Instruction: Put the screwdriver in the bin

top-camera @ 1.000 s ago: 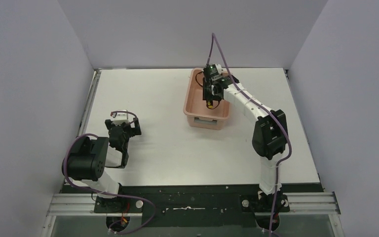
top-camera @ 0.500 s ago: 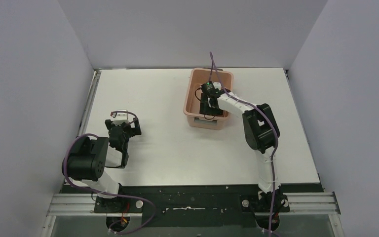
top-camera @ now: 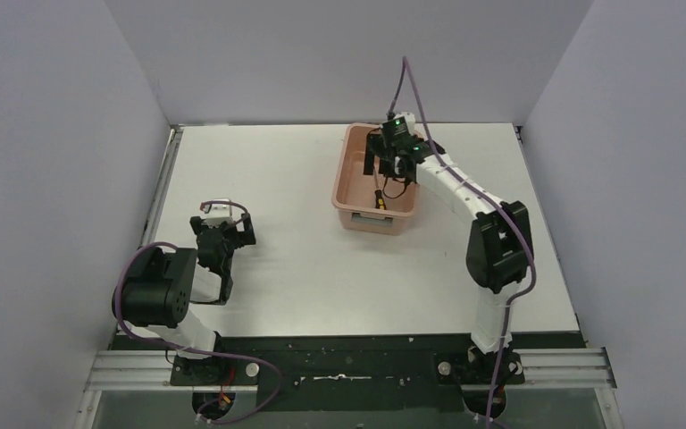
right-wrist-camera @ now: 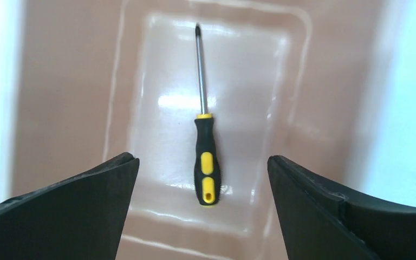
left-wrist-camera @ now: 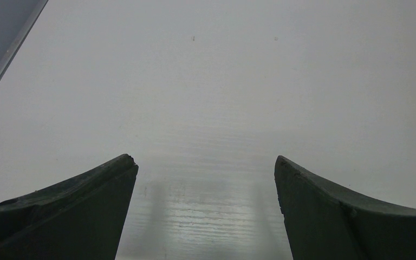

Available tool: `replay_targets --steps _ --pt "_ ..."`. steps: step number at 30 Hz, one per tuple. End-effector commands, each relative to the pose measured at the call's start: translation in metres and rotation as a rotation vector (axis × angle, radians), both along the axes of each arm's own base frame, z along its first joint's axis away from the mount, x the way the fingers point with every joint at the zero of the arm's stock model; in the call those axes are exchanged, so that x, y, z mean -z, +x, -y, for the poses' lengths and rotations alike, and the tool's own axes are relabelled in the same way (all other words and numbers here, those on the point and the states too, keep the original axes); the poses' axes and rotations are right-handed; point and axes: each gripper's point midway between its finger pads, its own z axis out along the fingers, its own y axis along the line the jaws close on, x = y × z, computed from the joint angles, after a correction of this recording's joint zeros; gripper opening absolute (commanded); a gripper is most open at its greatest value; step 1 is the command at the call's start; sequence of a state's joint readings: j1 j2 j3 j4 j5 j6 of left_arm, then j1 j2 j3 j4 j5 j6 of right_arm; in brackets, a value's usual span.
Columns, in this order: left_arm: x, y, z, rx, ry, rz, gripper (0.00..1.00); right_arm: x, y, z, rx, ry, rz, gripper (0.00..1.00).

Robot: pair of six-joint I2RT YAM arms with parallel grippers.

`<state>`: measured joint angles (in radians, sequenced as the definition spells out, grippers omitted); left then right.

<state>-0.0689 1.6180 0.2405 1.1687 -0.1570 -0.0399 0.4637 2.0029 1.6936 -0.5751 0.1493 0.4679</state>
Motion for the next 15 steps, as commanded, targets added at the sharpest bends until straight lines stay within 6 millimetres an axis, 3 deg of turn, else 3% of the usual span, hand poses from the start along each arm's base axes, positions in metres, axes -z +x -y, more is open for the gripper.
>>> replay_targets --steps 1,6,12,15 --pt "-0.017 0.008 -0.001 -0.002 0.003 0.061 0.97 -0.104 0.008 0.045 -0.010 0.016 0.200 0.98" --pt "-0.017 0.008 -0.001 -0.003 0.003 0.062 0.97 -0.110 -0.006 0.115 0.047 -0.090 0.194 1.00" --pt "-0.017 0.008 -0.001 -0.003 0.003 0.061 0.97 -0.091 -0.030 0.208 0.180 -0.175 0.117 1.00" --pt "-0.018 0.008 -0.001 -0.003 0.002 0.063 0.97 -0.089 -0.035 0.241 0.243 -0.195 0.120 1.00"
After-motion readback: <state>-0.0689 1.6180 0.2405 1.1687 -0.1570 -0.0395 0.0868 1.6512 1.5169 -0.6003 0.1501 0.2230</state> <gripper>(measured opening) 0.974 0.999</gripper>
